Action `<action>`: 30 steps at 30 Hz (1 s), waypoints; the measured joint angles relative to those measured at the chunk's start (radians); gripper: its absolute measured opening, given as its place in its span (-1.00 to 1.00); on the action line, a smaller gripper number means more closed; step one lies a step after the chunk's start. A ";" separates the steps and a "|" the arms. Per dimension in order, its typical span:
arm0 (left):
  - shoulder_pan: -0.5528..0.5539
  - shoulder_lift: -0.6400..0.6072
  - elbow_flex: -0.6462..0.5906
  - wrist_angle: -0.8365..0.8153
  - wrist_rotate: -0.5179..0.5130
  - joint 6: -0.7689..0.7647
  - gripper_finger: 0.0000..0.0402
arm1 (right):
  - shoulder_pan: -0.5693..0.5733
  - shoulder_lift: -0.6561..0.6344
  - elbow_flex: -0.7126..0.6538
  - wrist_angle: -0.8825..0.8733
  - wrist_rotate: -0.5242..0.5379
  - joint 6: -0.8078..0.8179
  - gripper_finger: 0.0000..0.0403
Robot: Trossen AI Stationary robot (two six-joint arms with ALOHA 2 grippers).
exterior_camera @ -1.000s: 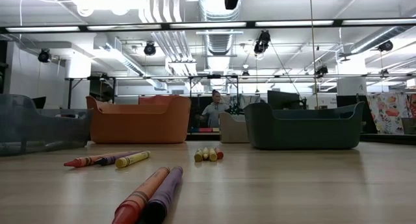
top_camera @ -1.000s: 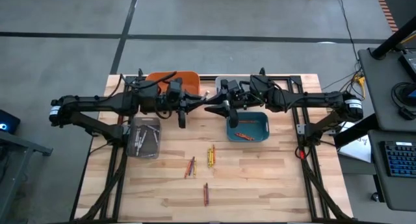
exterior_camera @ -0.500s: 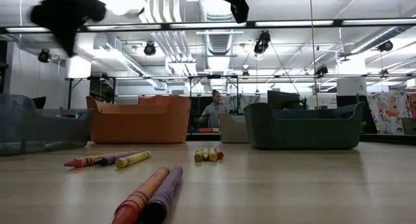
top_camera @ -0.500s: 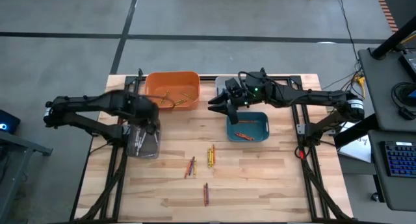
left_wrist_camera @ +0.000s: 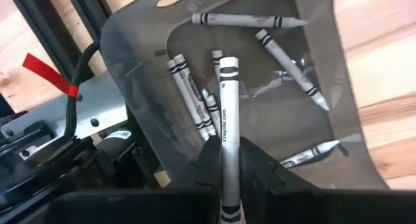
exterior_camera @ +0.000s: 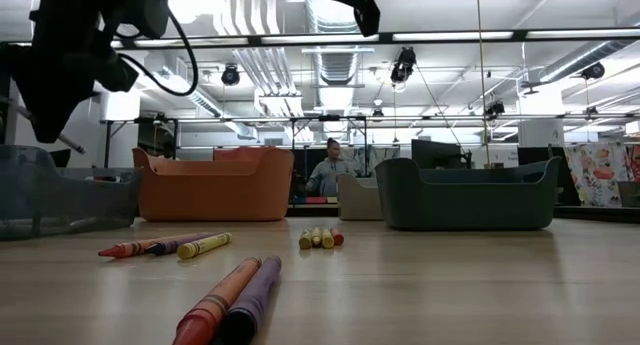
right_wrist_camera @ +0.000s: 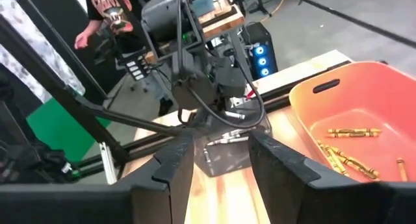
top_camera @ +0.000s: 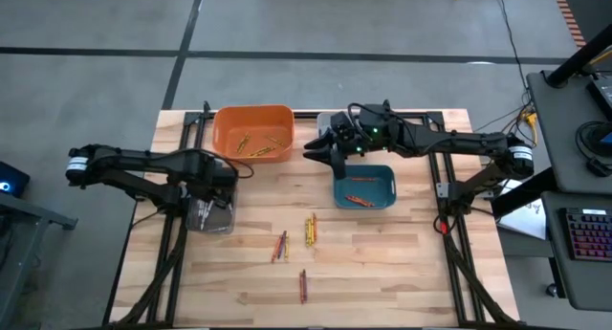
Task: Sort crayons
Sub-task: Put the white crayon into the black bin, then put the orange crayon into the blue bin
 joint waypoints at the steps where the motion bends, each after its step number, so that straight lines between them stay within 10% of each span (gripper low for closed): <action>1: 0.000 0.002 -0.002 -0.001 0.000 0.002 -0.94 | 0.000 0.000 0.003 -0.003 0.000 0.019 -0.28; 15: 0.000 0.003 0.071 0.008 -0.029 0.036 -0.63 | 0.007 0.000 0.012 -0.154 -0.007 0.342 -0.26; 30: -0.147 0.006 0.526 0.276 -0.296 0.077 -0.72 | 0.014 0.000 0.012 -0.255 -0.142 0.517 -0.36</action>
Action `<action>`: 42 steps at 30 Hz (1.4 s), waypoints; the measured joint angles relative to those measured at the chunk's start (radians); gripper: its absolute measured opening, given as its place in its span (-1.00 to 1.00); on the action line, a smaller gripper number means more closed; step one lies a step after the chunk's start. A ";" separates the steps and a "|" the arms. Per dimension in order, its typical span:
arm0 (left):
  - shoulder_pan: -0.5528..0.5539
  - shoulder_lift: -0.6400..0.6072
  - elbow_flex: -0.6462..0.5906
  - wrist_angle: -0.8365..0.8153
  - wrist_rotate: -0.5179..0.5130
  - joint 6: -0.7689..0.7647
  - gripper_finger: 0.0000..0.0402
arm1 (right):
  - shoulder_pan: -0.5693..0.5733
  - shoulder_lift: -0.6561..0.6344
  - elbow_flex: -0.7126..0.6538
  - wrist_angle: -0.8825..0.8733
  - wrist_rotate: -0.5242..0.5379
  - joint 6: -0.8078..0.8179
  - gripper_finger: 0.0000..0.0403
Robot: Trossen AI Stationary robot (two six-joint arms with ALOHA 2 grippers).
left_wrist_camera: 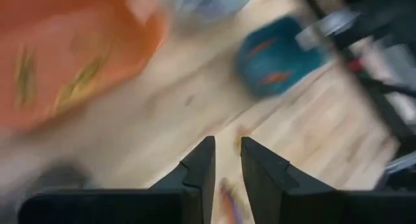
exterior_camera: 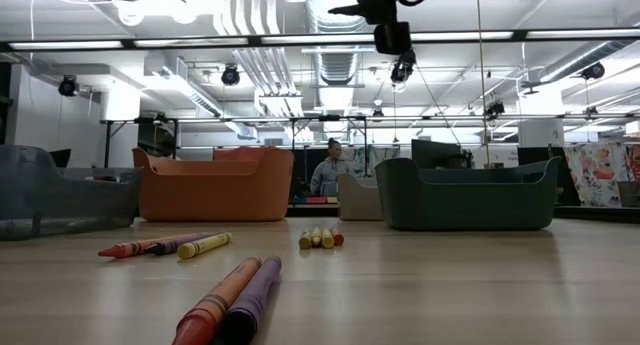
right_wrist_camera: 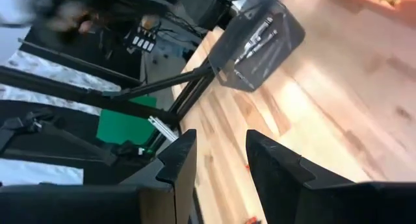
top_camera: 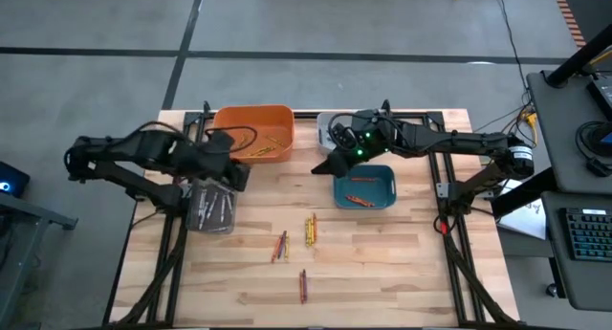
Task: Sort crayons
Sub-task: Put the orange crayon into the blue bin
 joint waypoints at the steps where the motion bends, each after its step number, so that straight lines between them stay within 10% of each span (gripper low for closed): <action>1: -0.019 0.002 0.019 0.028 -0.034 0.037 -0.72 | 0.008 0.000 0.000 -0.008 0.000 0.014 -0.36; 7: -0.085 0.014 0.073 0.170 -0.193 0.208 -0.73 | 0.091 0.031 0.000 -0.044 -0.003 0.112 -0.36; 14: -0.089 0.045 0.048 0.168 -0.110 0.235 -0.73 | 0.196 0.066 0.000 -0.268 0.002 0.240 -0.36; 21: -0.171 0.115 -0.006 0.172 -0.028 0.192 -0.73 | 0.342 0.062 0.000 -0.540 0.008 0.400 -0.36; 33: -0.439 0.375 -0.072 0.211 -0.233 0.026 -0.73 | 0.534 0.059 0.000 -0.630 0.048 0.605 -0.36; 42: -0.559 0.477 -0.294 0.675 -0.381 0.121 -0.80 | 0.611 0.059 0.000 -0.625 0.127 0.681 -0.36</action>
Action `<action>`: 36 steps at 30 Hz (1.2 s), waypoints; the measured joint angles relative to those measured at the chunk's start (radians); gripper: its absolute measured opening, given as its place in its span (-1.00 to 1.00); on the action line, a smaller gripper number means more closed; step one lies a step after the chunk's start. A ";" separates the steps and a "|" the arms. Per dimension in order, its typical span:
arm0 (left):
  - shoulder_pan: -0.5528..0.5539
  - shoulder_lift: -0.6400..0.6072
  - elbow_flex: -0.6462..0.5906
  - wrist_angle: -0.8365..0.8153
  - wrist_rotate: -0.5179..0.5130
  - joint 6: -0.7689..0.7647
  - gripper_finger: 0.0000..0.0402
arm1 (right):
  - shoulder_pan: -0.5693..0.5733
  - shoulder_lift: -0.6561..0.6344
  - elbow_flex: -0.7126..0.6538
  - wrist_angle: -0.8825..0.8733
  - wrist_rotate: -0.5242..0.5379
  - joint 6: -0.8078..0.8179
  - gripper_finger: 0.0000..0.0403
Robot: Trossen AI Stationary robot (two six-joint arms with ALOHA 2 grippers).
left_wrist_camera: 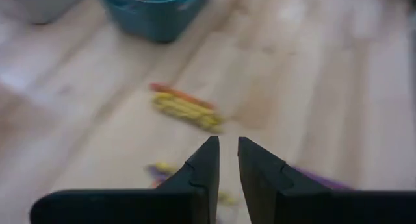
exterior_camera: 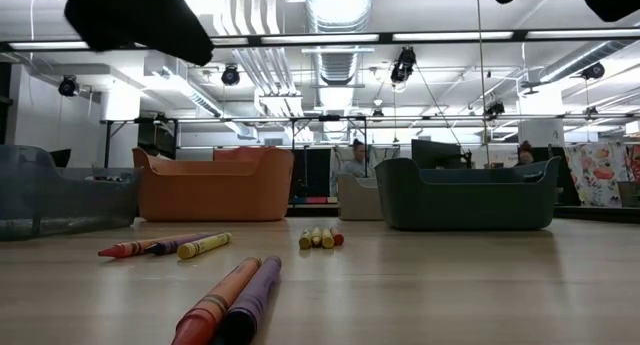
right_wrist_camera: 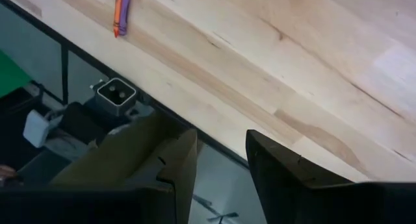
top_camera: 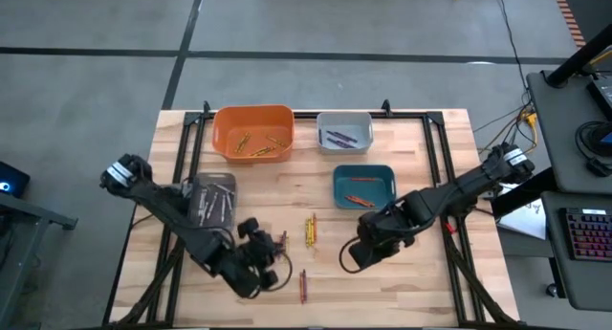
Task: Sort crayons
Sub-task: Put the orange crayon into the blue bin
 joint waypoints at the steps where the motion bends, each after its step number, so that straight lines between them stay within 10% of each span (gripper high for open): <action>1: -0.009 0.003 -0.034 0.078 -0.005 0.011 -0.81 | 0.007 0.000 0.000 0.000 0.012 0.005 -0.36; 14: -0.012 0.017 -0.281 0.285 0.059 -0.050 -0.79 | 0.028 0.000 0.000 0.000 0.142 0.017 -0.37; 36: -0.012 0.017 -0.335 0.314 0.082 -0.139 -0.38 | 0.028 0.000 0.000 0.000 0.174 0.007 -0.37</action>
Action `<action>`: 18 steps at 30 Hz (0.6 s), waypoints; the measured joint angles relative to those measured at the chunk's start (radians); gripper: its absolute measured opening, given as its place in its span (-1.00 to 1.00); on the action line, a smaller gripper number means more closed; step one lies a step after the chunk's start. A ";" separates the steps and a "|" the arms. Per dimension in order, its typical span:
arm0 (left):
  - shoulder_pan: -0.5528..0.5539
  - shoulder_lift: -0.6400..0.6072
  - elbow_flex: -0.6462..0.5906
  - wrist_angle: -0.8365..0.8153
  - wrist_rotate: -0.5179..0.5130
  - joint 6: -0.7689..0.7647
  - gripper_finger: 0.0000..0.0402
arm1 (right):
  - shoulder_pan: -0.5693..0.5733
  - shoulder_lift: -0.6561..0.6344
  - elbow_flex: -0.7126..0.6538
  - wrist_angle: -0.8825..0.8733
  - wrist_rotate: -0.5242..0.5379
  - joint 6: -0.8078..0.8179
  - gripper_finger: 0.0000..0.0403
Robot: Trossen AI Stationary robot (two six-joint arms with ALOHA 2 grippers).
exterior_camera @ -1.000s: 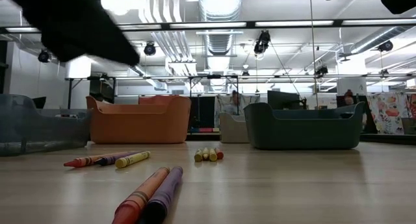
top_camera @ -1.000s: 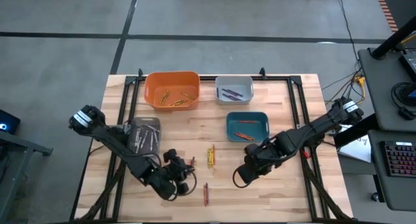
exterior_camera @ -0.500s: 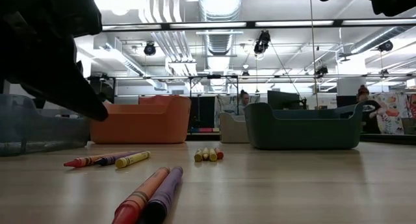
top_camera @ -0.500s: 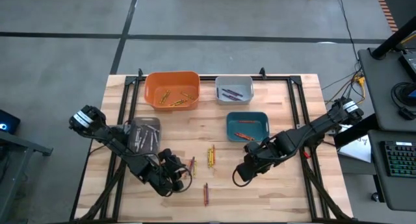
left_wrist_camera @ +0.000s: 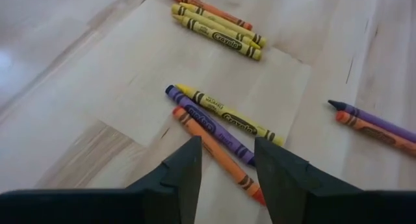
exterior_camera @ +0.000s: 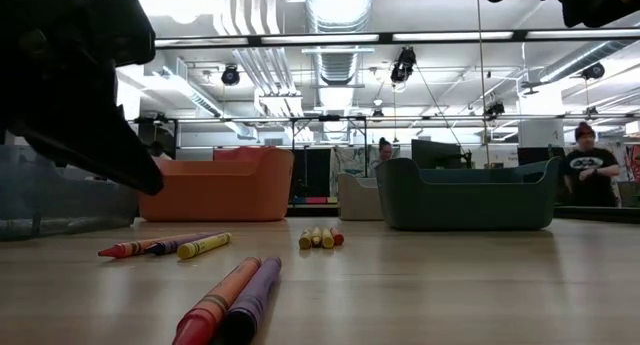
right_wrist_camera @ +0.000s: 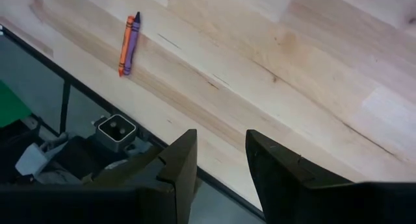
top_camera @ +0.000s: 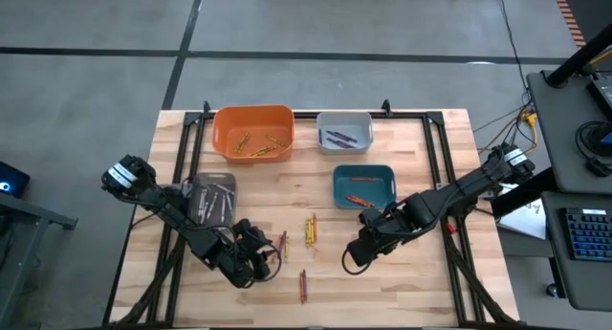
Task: Sort crayons
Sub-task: Put the orange crayon into the blue bin
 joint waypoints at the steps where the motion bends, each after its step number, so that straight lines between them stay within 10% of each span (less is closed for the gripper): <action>1: 0.000 0.000 0.000 0.002 -0.001 -0.011 -0.38 | 0.000 0.000 0.000 0.000 0.000 -0.001 -0.37; 18: 0.001 0.179 0.083 -0.008 -0.001 -0.110 -0.38 | 0.000 0.000 0.000 -0.001 0.049 -0.003 -0.37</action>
